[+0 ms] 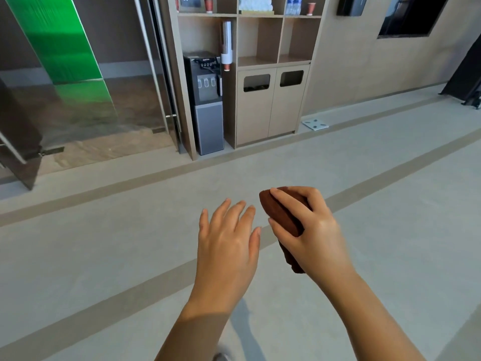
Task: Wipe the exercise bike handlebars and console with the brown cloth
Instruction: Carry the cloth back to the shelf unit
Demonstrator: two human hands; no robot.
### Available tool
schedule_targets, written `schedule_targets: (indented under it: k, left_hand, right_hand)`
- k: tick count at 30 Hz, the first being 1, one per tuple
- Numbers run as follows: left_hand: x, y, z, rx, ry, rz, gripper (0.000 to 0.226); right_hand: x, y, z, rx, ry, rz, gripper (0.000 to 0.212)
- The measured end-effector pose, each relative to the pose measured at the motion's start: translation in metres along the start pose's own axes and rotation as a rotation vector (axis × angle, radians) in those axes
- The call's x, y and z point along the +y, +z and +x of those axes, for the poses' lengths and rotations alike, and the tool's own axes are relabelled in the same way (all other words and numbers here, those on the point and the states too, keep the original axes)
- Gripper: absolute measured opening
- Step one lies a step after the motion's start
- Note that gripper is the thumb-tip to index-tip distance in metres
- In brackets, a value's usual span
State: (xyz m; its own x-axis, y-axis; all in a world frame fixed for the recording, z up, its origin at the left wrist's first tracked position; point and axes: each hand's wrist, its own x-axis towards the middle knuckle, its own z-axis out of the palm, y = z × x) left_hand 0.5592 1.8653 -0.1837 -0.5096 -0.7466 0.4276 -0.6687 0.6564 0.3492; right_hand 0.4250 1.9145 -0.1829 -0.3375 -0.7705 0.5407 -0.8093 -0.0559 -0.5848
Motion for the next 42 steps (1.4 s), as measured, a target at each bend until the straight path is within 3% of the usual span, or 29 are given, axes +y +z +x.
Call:
schedule_targets:
  k: [3,7,15,21,29,42]
  left_hand:
    - [-0.043,0.025,0.072,-0.034,-0.029,0.042,0.056]
    - [-0.098,0.045,0.172,-0.039,-0.059,0.034,0.055]
    - [-0.177,0.094,0.347,0.123,0.029,0.012,0.035]
    - [-0.207,0.157,0.486,0.088,0.045,-0.034,0.037]
    - [-0.22,0.244,0.683,0.165,0.057,0.008,0.03]
    - [-0.31,0.33,0.93,0.25,-0.049,0.058,0.032]
  right_hand:
    - [0.026,0.047,0.068,-0.026,0.003,0.002,0.045]
    - [0.051,0.1,0.162,-0.016,0.015,-0.004,0.045]
    - [0.11,0.177,0.336,-0.006,0.022,-0.004,0.046]
    - [0.19,0.22,0.458,0.045,0.086,0.001,0.043]
    - [0.307,0.261,0.634,0.043,0.047,-0.006,0.044]
    - [0.413,0.355,0.882,-0.031,-0.063,-0.016,0.042]
